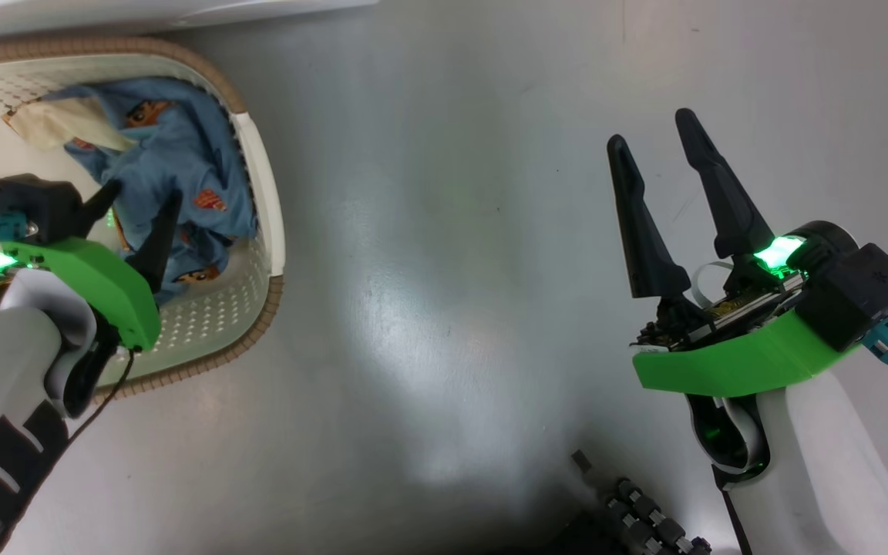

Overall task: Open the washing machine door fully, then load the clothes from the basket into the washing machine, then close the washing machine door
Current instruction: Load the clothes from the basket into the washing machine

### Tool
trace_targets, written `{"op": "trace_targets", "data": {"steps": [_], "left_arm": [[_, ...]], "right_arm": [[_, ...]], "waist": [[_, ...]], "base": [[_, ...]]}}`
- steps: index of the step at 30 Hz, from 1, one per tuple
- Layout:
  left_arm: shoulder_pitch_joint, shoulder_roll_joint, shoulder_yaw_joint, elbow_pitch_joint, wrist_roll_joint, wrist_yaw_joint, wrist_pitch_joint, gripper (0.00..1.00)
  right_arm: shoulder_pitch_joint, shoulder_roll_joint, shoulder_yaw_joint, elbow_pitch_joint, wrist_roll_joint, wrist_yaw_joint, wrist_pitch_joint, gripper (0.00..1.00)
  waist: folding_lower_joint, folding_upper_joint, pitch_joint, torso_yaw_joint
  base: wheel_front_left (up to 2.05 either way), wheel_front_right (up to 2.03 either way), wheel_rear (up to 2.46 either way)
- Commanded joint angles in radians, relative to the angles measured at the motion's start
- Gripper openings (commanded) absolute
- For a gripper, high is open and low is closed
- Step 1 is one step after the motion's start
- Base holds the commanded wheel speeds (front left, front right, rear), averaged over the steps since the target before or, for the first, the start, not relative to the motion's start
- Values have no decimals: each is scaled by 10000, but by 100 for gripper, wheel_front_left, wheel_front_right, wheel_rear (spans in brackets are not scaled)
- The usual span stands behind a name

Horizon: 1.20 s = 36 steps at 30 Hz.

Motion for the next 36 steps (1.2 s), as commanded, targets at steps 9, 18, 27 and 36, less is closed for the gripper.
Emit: {"op": "trace_targets", "data": {"steps": [9,18,27,36], "left_arm": [[-403,346,-692,387,-652,-16,-63,47],[-424,147,-912,330,-1309,-16,-63,0],[554,-28,1269,-195,-1080,-16,-63,0],[2281,-284,4137,-1206,216,-16,-63,0]], "right_arm": [[570,62,453,-454,-154,16,-46,100],[604,62,393,-426,-123,16,-46,100],[538,62,265,-82,11,16,-46,100],[876,62,-30,513,7,16,-46,100]], "waist": [[0,0,39,-47],[0,0,-287,34],[0,0,-1300,535],[0,0,-2730,1052]], "base": [[0,0,0],[0,0,0],[0,0,0],[0,0,0]]}}
